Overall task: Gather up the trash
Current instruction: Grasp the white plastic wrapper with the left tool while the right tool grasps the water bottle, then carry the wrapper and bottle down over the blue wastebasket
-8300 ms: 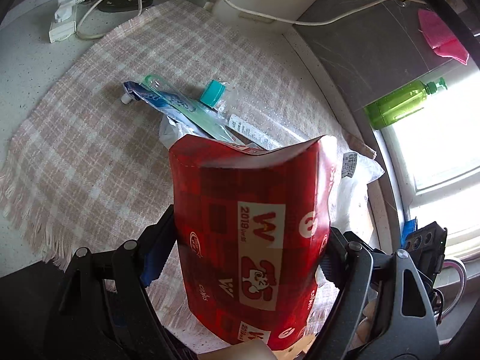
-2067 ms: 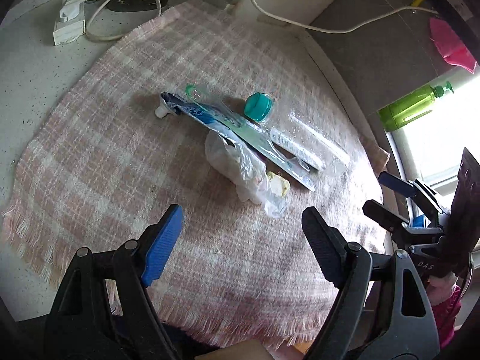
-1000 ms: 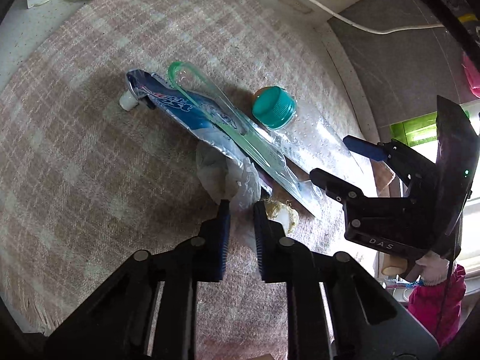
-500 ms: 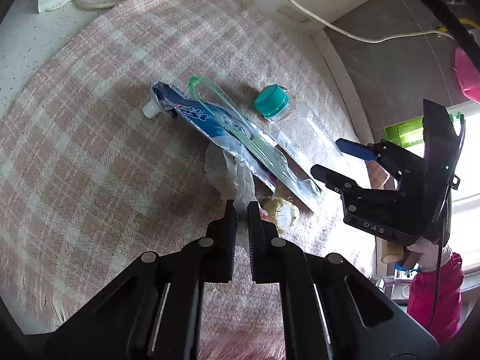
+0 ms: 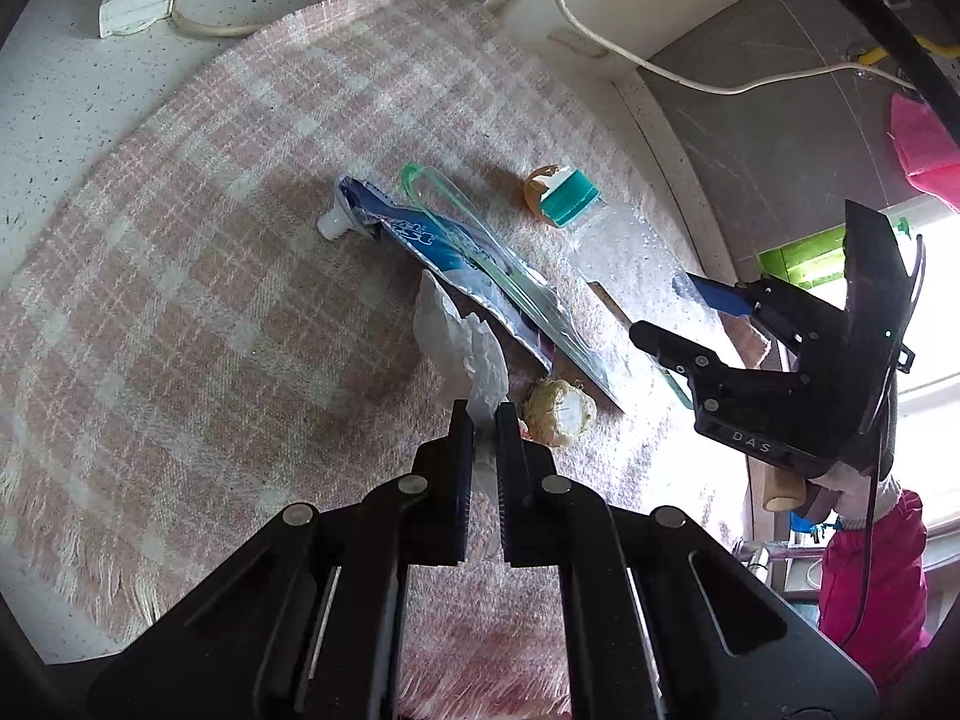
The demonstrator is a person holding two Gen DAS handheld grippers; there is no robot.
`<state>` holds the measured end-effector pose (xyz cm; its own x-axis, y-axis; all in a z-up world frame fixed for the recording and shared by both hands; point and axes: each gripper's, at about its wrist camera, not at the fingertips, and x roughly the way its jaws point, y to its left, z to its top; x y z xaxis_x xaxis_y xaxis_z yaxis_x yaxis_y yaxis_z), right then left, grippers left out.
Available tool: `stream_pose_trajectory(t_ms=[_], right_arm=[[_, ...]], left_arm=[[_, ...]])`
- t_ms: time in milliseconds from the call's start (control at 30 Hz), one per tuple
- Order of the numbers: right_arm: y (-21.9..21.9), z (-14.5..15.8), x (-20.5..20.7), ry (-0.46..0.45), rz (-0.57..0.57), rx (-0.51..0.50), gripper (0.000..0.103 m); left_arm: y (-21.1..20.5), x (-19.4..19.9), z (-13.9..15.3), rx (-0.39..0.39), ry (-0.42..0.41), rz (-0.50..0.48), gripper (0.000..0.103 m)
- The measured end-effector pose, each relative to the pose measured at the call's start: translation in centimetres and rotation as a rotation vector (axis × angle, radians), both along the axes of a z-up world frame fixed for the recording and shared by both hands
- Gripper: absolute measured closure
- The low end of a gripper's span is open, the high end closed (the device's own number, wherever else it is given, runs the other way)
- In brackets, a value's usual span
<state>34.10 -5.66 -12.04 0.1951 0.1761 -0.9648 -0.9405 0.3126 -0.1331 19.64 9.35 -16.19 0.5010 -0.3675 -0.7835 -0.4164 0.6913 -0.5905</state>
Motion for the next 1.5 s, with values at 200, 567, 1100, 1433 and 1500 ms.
stream_pose_trajectory(t_ms=[200,567,1100,1433,1500], right_arm=[[-2.0,2.3,-0.6,0.032,-0.073,0.110,0.046],[-7.0,3.0,-3.6,0.065,-0.278,0.246,0.047],[-13.4,8.0,-14.8,0.103,-0.499,0.467,0.047],[-15.4,8.0,-22.0,0.154,-0.593,0.501,0.047],[-15.6,7.9,-23.3,0.149,-0.613,0.492,0.047]], left_arm=[[0.0,-1.2,1.0,0.028,-0.019,-0.019,0.098],[-0.1,-4.1,1.8,0.068,-0.036,-0.055,0.098],[-1.1,-10.0,2.7,0.069,-0.054,-0.151,0.098],[-2.4,-14.4,3.0,0.084,-0.051,-0.236,0.098],[-2.7,-15.3,2.9,0.089,-0.046,-0.254,0.098]])
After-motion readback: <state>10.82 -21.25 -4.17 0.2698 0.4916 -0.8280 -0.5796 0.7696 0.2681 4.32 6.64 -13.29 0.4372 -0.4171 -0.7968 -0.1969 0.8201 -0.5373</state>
